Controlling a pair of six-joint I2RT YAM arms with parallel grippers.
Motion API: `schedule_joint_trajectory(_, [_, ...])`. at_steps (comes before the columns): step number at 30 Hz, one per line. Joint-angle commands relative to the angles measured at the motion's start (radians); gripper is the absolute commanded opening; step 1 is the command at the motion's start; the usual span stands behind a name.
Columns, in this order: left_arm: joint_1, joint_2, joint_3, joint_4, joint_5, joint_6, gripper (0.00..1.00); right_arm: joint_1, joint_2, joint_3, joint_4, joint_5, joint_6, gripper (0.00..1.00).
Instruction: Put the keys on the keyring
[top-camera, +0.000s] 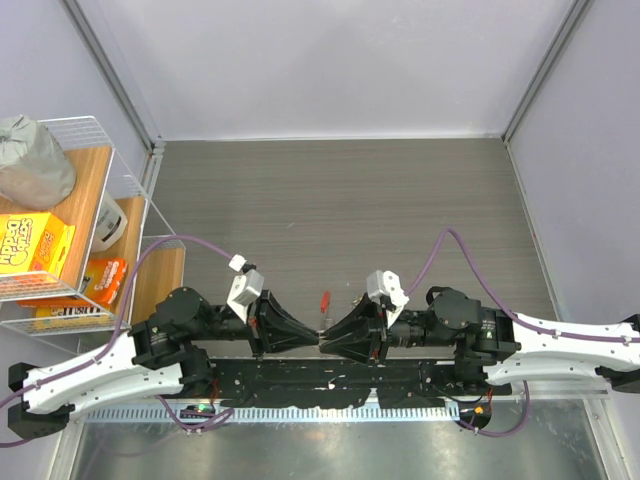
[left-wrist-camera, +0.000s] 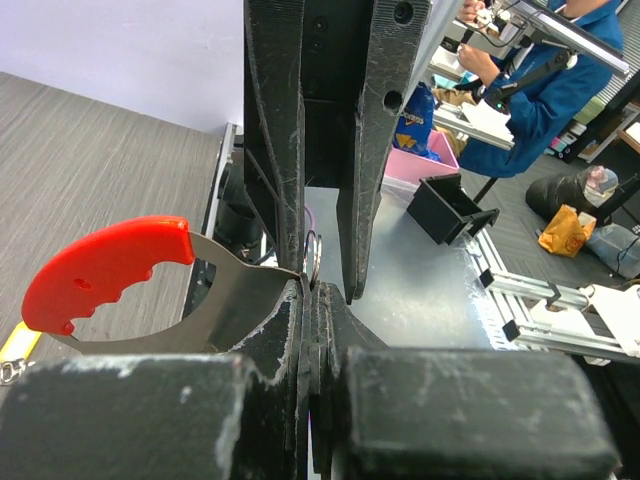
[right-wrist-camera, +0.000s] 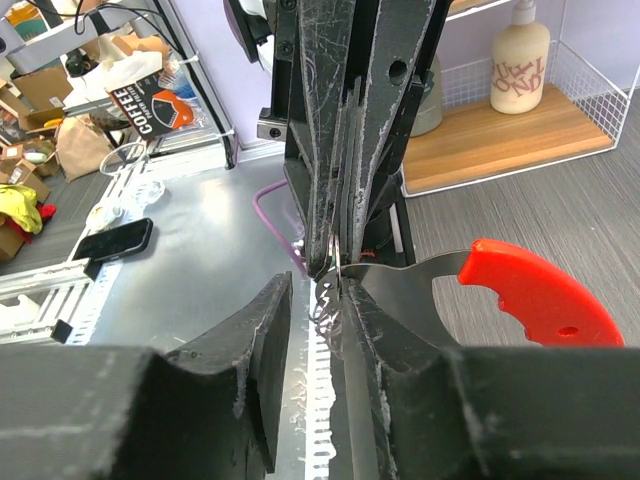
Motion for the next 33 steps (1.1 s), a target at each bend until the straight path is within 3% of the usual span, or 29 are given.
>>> schedule_joint_trajectory(1, [0.003, -0.012, 0.007, 0.109, -0.029, -0.008, 0.0, 0.006, -0.007, 0.024, -0.025, 0.011, -0.005, 0.33])
schedule_joint_trajectory(6, [0.003, -0.012, 0.008, 0.107, -0.026, -0.01, 0.0, 0.009, -0.008, 0.03, -0.045, 0.022, -0.011, 0.34])
schedule_joint_trajectory(17, [0.002, -0.008, 0.01, 0.112, 0.011, -0.018, 0.0, 0.008, -0.07, 0.065, -0.171, 0.163, -0.052, 0.47])
schedule_joint_trajectory(31, [-0.006, 0.0, 0.008, 0.101, 0.032, -0.013, 0.0, 0.008, -0.05, 0.157, -0.254, 0.143, -0.089, 0.54])
schedule_joint_trajectory(33, [-0.007, 0.001, 0.008, 0.1, 0.032, -0.012, 0.0, 0.008, -0.047, 0.168, -0.261, 0.082, -0.092, 0.56])
